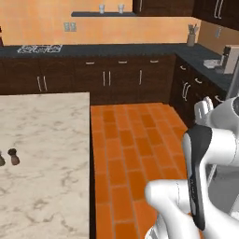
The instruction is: Take the meat container that has the chicken drumstick and place it on the second highest rack of the freezer. Then take the vegetable container that has the garlic and sweet potato and place it on the highest rack of the freezer.
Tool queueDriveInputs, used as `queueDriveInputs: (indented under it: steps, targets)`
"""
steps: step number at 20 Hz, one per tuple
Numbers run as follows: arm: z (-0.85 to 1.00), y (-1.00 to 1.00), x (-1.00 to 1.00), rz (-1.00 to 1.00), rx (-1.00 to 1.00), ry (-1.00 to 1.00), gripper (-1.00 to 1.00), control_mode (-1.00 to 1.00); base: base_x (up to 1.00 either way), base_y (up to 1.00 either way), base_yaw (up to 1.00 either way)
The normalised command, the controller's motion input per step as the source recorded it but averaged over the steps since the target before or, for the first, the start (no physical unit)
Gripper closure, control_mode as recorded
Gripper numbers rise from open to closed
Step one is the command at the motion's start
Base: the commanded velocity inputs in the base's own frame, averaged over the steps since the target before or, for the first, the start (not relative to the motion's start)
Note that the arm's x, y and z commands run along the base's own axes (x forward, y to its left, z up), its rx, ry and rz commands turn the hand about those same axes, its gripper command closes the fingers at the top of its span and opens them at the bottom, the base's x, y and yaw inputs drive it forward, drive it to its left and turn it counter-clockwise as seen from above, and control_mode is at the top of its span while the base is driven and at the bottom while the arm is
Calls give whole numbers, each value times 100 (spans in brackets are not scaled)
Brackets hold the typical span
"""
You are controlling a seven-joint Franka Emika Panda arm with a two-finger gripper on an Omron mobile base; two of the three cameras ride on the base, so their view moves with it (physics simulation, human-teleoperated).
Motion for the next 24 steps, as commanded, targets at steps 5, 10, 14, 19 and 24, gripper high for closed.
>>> queueDriveInputs:
  steps: [5, 10, 14, 19, 24]
  targets:
    - [0, 0, 0, 0, 0, 0, -100, 100, 100, 18, -1]
    - [0, 0, 0, 0, 0, 0, -100, 100, 100, 5, -5]
    - [0, 0, 0, 0, 0, 0, -100, 100, 100, 3, -16]
    - [0, 0, 0, 0, 0, 0, -100, 100, 100, 0, -17]
    - [0, 0, 0, 0, 0, 0, -100, 100, 100, 0, -21]
